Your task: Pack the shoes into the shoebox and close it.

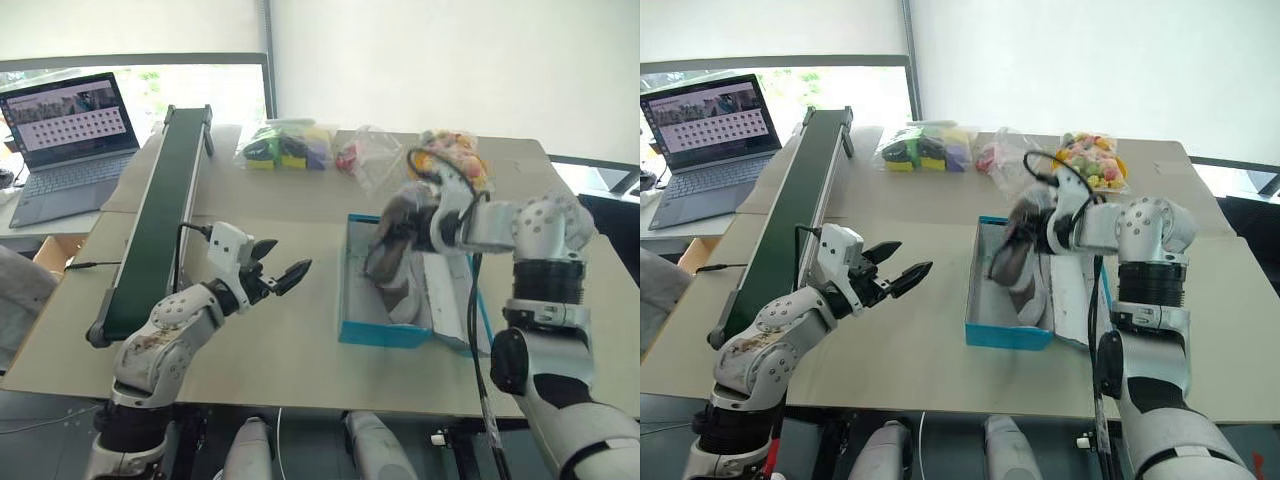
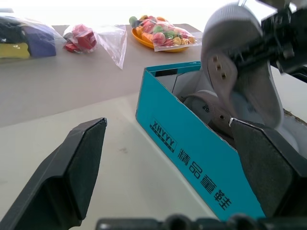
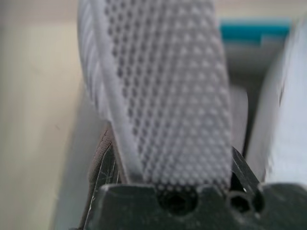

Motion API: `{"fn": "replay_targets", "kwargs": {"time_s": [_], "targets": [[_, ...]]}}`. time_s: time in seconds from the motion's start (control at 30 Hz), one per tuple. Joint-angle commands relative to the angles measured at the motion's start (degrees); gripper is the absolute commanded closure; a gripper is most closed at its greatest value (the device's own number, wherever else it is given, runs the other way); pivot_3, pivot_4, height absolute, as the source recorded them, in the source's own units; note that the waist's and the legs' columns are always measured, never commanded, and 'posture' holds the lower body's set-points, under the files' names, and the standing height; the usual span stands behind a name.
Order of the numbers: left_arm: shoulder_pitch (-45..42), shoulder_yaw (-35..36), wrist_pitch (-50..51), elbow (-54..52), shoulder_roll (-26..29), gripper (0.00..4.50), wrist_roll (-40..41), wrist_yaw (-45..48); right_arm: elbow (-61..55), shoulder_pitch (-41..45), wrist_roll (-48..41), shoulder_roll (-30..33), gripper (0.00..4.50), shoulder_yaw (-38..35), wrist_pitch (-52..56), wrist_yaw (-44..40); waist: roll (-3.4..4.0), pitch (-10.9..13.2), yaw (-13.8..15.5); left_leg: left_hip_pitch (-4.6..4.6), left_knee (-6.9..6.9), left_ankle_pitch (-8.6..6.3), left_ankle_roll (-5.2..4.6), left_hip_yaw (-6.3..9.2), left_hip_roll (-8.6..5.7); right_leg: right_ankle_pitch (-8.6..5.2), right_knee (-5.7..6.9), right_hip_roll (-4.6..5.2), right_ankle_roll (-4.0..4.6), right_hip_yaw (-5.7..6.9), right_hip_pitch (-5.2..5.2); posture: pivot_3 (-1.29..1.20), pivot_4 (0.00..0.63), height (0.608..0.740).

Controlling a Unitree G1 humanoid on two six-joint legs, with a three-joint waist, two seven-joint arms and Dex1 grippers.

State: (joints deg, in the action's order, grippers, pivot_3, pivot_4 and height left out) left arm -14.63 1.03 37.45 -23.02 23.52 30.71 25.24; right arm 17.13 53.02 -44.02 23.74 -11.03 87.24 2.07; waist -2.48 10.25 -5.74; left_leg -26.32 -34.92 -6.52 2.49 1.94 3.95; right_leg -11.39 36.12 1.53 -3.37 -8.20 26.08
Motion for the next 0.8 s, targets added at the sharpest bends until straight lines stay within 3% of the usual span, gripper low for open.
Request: {"fn": "replay_targets", "kwargs": {"time_s": [0.03,0.23,0.53,0.7,0.8], "targets": [[-0.5,-0.7,-1.6,-1.3,-0.5,0.1,-0.7,0.6,-3.2,-0.5,1.7,0.2,3.13,3.6,2.1,-3.7,0.0,0.0,0.0,0.0,0.01,0.0,0.0,0.0,0.0,0.01,0.0,0.0,-0.01,0.0,0.01,0.0,0.15,0.709],[-0.5,-1.2,-1.9,-1.3,-1.2,0.1,-1.6,0.8,-4.3,-2.3,5.0,-0.4,3.13,10.7,2.6,-8.4,0.0,0.0,0.3,0.01,-0.01,0.0,0.0,0.01,0.0,0.01,0.0,0.0,-0.1,0.01,-0.04,0.0,0.15,0.709],[0.1,-0.6,-2.1,-1.3,-1.7,0.1,-2.0,0.7,-4.0,3.5,8.6,4.1,3.13,14.8,0.3,-17.4,0.01,0.0,0.3,0.0,-0.04,0.0,0.0,0.0,0.0,-0.02,-0.01,0.01,-0.08,0.02,-0.07,0.0,0.15,0.709],[-0.1,-1.3,-2.4,-0.9,-2.6,0.1,-2.5,0.5,-4.6,-0.4,10.6,1.7,3.13,19.8,0.8,-19.7,0.0,0.0,0.0,0.04,-0.03,0.0,0.0,0.0,0.0,-0.01,0.03,-0.01,-0.1,0.02,-0.04,0.0,0.15,0.709],[-0.3,-1.0,-2.4,-0.6,-2.8,0.0,-2.6,0.5,-3.5,-1.7,11.8,0.1,2.48,19.9,0.5,-19.9,0.01,0.0,0.1,0.06,-0.03,0.0,0.0,0.0,0.0,0.01,0.08,-0.01,-0.13,0.02,-0.04,0.0,0.15,0.709]]}}
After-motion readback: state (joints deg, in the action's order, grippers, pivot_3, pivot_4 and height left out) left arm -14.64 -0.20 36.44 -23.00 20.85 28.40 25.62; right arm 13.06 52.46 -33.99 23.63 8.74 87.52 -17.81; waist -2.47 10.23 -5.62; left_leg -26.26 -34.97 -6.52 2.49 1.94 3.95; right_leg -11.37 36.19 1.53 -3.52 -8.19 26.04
